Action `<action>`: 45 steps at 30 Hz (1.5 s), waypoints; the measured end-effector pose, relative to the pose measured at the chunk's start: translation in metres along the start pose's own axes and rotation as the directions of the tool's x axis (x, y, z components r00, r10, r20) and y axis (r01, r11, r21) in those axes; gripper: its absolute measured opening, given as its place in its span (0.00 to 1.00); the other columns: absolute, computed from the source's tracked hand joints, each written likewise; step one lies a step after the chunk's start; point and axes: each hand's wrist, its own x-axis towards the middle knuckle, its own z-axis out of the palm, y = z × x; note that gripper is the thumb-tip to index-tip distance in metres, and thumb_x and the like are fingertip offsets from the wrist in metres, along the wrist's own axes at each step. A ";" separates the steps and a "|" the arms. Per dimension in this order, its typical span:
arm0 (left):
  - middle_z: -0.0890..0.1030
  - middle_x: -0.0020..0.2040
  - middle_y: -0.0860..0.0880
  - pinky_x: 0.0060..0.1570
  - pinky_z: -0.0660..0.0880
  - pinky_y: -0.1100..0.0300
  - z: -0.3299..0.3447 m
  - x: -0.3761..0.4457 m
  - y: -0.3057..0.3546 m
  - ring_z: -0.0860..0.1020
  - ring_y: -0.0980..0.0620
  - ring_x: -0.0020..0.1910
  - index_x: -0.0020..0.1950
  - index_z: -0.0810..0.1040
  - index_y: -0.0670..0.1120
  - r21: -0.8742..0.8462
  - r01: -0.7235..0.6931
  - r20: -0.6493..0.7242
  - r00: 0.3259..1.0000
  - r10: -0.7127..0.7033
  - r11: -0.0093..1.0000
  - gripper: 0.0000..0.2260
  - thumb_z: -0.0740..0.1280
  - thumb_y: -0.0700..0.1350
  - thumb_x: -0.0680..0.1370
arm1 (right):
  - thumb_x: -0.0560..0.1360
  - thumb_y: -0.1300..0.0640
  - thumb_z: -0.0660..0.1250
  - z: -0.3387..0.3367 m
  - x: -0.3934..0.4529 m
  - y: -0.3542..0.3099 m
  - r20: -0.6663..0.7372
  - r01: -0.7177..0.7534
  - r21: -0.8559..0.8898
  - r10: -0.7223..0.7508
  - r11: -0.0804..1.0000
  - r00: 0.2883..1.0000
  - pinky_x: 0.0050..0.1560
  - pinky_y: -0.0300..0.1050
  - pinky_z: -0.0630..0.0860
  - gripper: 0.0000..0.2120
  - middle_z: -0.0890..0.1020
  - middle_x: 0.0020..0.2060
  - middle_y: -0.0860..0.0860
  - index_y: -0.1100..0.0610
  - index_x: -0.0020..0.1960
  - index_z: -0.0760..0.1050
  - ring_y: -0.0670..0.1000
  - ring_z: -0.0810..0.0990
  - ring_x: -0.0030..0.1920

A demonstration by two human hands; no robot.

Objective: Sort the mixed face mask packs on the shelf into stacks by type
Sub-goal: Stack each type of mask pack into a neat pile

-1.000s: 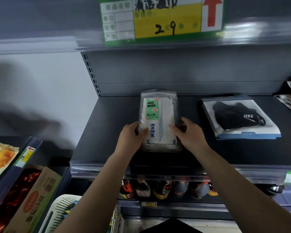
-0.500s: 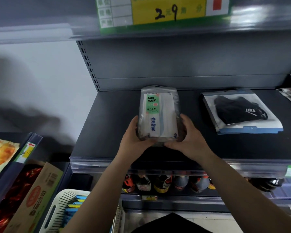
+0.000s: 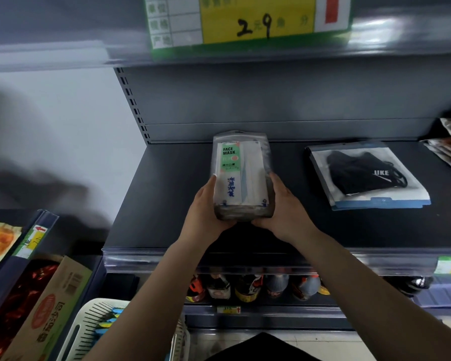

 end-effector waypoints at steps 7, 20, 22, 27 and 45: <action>0.62 0.75 0.47 0.67 0.63 0.56 -0.004 0.007 0.004 0.63 0.49 0.72 0.77 0.51 0.48 0.036 0.008 0.007 1.000 -0.008 0.999 0.47 0.77 0.43 0.67 | 0.66 0.58 0.77 -0.001 0.008 -0.002 0.002 -0.027 -0.012 0.027 1.000 1.000 0.68 0.39 0.59 0.51 0.61 0.74 0.53 0.54 0.77 0.46 0.52 0.62 0.72; 0.55 0.77 0.47 0.73 0.55 0.49 0.002 -0.022 0.010 0.51 0.45 0.76 0.77 0.52 0.51 0.437 -0.222 -0.066 0.958 0.277 0.872 0.35 0.67 0.51 0.75 | 0.73 0.48 0.69 -0.002 -0.015 0.002 -0.006 0.156 -0.336 -0.167 0.929 0.986 0.73 0.49 0.58 0.43 0.45 0.77 0.46 0.42 0.76 0.44 0.51 0.47 0.77; 0.62 0.75 0.44 0.71 0.55 0.48 0.008 -0.021 0.009 0.59 0.41 0.74 0.75 0.60 0.48 0.528 -0.305 -0.059 0.918 0.392 0.793 0.32 0.69 0.49 0.74 | 0.76 0.48 0.65 0.003 -0.015 0.002 0.025 0.202 -0.446 -0.213 0.872 0.977 0.73 0.50 0.59 0.38 0.44 0.77 0.46 0.43 0.76 0.44 0.51 0.45 0.77; 0.67 0.72 0.46 0.70 0.59 0.50 0.012 -0.009 0.007 0.63 0.41 0.72 0.71 0.67 0.47 0.536 -0.340 0.016 0.919 0.394 0.773 0.27 0.69 0.47 0.74 | 0.78 0.53 0.61 0.012 -0.007 0.005 0.062 0.198 -0.475 -0.192 0.857 0.979 0.75 0.49 0.56 0.32 0.47 0.77 0.45 0.45 0.76 0.47 0.50 0.45 0.77; 0.69 0.70 0.51 0.69 0.60 0.49 0.032 0.008 0.060 0.65 0.47 0.70 0.72 0.65 0.51 0.459 -0.481 0.104 0.864 0.493 0.746 0.25 0.64 0.53 0.76 | 0.66 0.58 0.73 -0.045 -0.045 0.036 -0.370 -0.131 -0.489 -0.069 0.862 0.926 0.53 0.52 0.77 0.26 0.78 0.62 0.51 0.53 0.64 0.75 0.55 0.76 0.63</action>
